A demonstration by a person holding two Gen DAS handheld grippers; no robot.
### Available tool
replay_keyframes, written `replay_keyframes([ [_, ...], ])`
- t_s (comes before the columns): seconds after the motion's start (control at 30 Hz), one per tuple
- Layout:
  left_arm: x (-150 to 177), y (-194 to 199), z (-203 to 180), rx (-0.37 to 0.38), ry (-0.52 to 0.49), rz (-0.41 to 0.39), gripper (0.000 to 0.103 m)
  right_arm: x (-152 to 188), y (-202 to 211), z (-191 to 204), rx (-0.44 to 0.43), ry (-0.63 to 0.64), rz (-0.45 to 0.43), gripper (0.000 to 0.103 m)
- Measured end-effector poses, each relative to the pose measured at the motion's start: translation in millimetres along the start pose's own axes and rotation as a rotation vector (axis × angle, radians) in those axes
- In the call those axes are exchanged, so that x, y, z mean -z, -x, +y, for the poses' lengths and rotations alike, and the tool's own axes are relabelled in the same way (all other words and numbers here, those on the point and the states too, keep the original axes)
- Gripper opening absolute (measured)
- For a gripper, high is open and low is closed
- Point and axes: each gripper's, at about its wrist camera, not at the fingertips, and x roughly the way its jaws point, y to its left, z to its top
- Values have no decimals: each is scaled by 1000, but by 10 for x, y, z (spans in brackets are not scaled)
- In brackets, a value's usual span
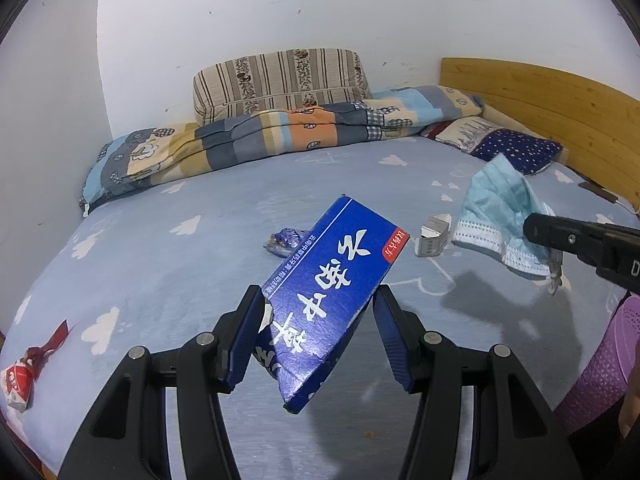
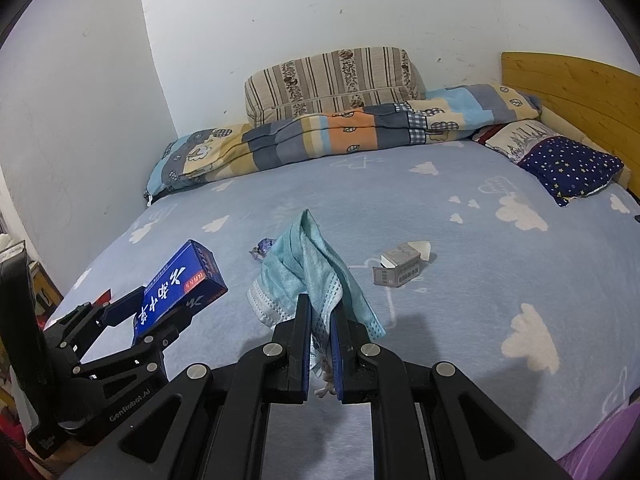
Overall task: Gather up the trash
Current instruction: 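Hold the face mask in the right tool and the medicine box in the left tool above the bed, then carry the mask and box to the purple basket and open both tools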
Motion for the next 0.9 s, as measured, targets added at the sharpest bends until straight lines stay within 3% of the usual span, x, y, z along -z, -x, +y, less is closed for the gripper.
replay_keyframes([
  [0.13, -17, 14, -45, 68, 1, -3, 55, -29, 42, -57, 6, -30, -14, 9],
  [0.27, -59, 65, -230, 225, -19, -5, 55, -97, 242, -207, 24, -80, -52, 9],
  [0.4, -122, 121, -583, 382, -101, 2, 55, -90, 655, -465, 38, -143, -107, 9],
  [0.6, -194, 283, -1522, 634, -278, 31, 55, 198, 1429, -1103, 192, -226, -147, 9],
  [0.8, -268, 447, -2573, 855, -414, 121, 55, 691, 2113, -1839, 376, -371, -134, 9],
  [0.9, -293, 533, -3030, 914, -470, 149, 56, 940, 2370, -2158, 453, -460, -127, 9],
])
